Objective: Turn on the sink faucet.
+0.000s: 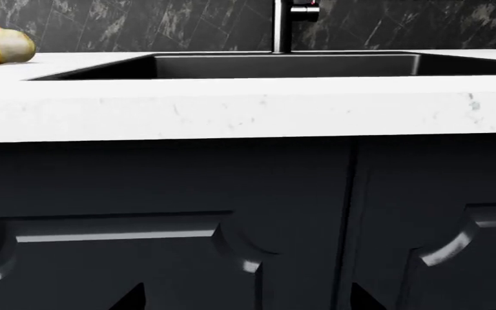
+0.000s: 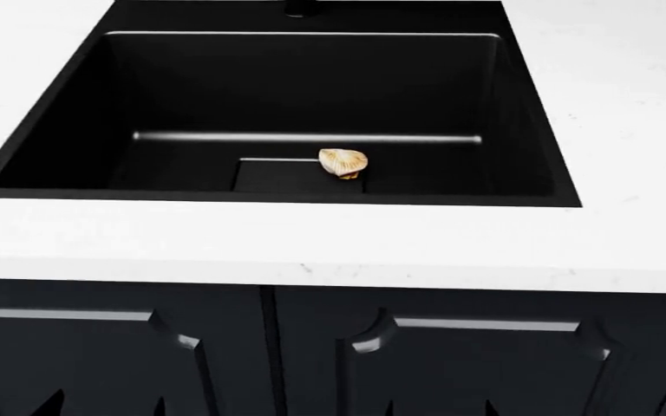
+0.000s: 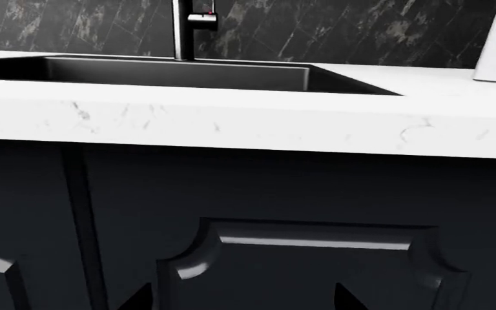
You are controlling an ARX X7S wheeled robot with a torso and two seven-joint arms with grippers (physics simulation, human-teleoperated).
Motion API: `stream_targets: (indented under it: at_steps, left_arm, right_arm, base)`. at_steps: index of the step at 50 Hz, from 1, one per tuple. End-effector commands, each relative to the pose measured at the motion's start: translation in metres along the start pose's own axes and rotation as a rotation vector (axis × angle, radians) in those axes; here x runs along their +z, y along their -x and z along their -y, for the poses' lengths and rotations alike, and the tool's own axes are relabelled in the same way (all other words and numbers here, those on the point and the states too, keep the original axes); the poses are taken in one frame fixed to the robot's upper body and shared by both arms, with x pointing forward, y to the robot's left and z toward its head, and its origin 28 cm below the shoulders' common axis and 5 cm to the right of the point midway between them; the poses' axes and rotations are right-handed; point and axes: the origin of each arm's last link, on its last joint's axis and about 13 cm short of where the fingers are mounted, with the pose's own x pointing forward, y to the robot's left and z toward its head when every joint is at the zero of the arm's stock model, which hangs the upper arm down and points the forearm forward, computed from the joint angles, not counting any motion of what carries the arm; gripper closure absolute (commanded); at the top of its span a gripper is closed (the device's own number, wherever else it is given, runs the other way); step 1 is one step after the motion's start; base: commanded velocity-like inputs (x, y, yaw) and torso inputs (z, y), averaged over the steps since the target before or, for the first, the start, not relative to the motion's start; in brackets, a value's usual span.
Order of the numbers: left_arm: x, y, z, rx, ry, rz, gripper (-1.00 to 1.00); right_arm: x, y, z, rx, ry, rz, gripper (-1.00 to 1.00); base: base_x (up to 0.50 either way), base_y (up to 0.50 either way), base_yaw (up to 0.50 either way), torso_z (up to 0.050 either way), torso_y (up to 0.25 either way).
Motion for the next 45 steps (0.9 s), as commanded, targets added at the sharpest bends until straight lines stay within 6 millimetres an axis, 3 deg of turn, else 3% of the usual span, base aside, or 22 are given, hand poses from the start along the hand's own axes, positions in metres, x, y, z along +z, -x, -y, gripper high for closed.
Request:
stream_targets:
  at_steps: [1, 19, 45]
  left_arm:
    - [0.0005, 0.0028, -0.0012, -0.017, 0.006, 0.012, -1.0]
    - [0.003, 0.0016, 0.0, -0.018, 0.034, 0.029, -1.0]
    - [0.0044, 0.0062, -0.0035, -0.032, 0.04, 0.059, -1.0]
  right_arm:
    - [0.0014, 0.0008, 0.0005, -0.013, 0.001, 0.016, -1.0]
    - [0.0004, -0.0003, 0.0017, -0.035, -0.009, -0.004, -1.0]
    - [-0.0004, -0.0014, 0.0004, -0.027, -0.007, -0.012, -1.0]
  base:
    - [0.0, 0.5, 0.0, 0.0, 0.0]
    - [0.0, 0.01, 0.0, 0.0, 0.0]
    - [0.0, 0.0, 0.0, 0.05, 0.0]
